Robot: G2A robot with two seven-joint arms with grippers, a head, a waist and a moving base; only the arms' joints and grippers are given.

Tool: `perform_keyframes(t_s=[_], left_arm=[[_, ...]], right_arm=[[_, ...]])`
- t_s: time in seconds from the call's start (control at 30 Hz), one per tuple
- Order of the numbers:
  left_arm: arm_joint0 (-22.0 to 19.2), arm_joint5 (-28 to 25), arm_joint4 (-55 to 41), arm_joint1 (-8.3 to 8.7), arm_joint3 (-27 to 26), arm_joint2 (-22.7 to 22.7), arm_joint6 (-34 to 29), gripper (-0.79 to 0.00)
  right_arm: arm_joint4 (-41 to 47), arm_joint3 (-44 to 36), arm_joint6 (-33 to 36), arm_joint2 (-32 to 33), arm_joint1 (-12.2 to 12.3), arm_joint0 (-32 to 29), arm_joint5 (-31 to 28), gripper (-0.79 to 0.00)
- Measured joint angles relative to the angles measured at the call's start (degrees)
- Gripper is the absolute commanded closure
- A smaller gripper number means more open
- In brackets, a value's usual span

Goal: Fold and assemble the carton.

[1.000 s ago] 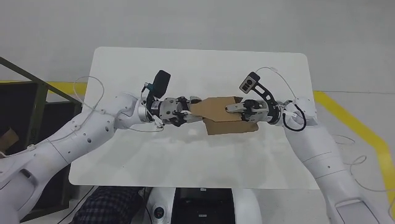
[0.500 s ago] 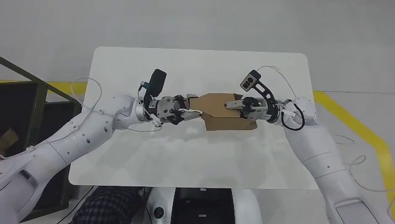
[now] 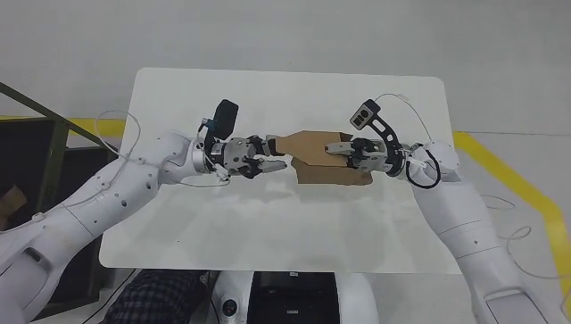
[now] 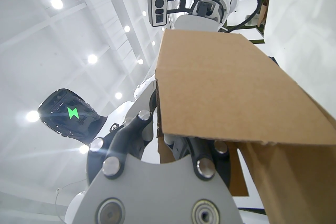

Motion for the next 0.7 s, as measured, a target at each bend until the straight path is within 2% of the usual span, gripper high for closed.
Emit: perform_keyframes(t_s=[0.7], left_arm=[[1.5,0.0,0.0,-1.9,-0.1,-3.8,-4.6,-0.296]], right_arm=[[-1.0,-0.8,-1.6,-0.6,-0.3,-0.1,-0.3,0.0]])
